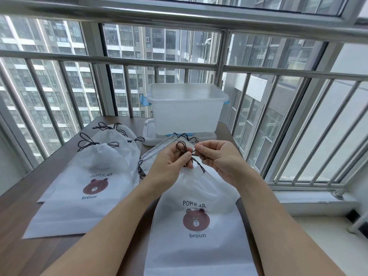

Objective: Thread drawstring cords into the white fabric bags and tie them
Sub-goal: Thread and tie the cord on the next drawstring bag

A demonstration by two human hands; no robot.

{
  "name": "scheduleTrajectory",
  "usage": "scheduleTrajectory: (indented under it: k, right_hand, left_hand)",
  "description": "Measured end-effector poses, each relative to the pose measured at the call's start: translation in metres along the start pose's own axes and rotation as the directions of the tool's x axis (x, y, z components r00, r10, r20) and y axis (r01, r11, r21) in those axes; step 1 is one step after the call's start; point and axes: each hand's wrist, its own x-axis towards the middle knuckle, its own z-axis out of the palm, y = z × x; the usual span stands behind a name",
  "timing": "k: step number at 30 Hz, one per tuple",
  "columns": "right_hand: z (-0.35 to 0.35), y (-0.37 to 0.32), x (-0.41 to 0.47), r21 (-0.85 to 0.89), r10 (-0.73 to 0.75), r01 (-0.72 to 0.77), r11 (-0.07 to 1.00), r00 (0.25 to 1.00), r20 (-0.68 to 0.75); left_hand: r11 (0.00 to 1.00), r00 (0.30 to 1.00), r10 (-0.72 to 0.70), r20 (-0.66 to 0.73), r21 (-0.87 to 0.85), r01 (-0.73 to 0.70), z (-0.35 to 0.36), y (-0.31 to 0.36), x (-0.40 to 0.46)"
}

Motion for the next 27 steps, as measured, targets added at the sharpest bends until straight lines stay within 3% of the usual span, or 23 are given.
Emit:
scheduleTrajectory:
  k: [13,15,17,20,23,27]
  right_hand:
    - [-0.001,0.001,0.003,-0.001,-0.083,0.083,0.997,0.996,-0.033]
    - [-0.002,0.0,0.003,-0.032,-0.042,0.04,0.999,0.998,-0.048]
    - [-0.007,-0.003,0.002,-0.183,0.053,-0.063,0.981,0.997,-0.057]
    - [-0.016,-0.005,-0.002,-0.383,0.245,-0.212,0.899,0.969,0.038]
    - [-0.018,-0.004,-0.005,-0.387,0.306,-0.236,0.891,0.944,0.127]
    - [-0.013,-0.003,-0.003,-0.336,0.258,-0.203,0.92,0.958,0.127]
  left_hand:
    - [0.995,0.989,-0.099,-0.113,-0.041,0.095,0.003,0.003,-0.001]
    - [0.992,0.981,-0.125,-0.146,-0.049,0.119,0.002,0.003,-0.002]
    - [0.989,0.973,-0.146,-0.178,-0.066,0.136,0.0,0.005,-0.002]
    - [0.98,0.963,-0.187,-0.195,-0.101,0.17,-0.001,0.006,-0.001]
    - [0.964,0.957,-0.238,-0.165,-0.163,0.211,-0.004,0.005,0.0]
    - [0.945,0.95,-0.273,-0.151,-0.228,0.236,-0.005,0.005,0.001]
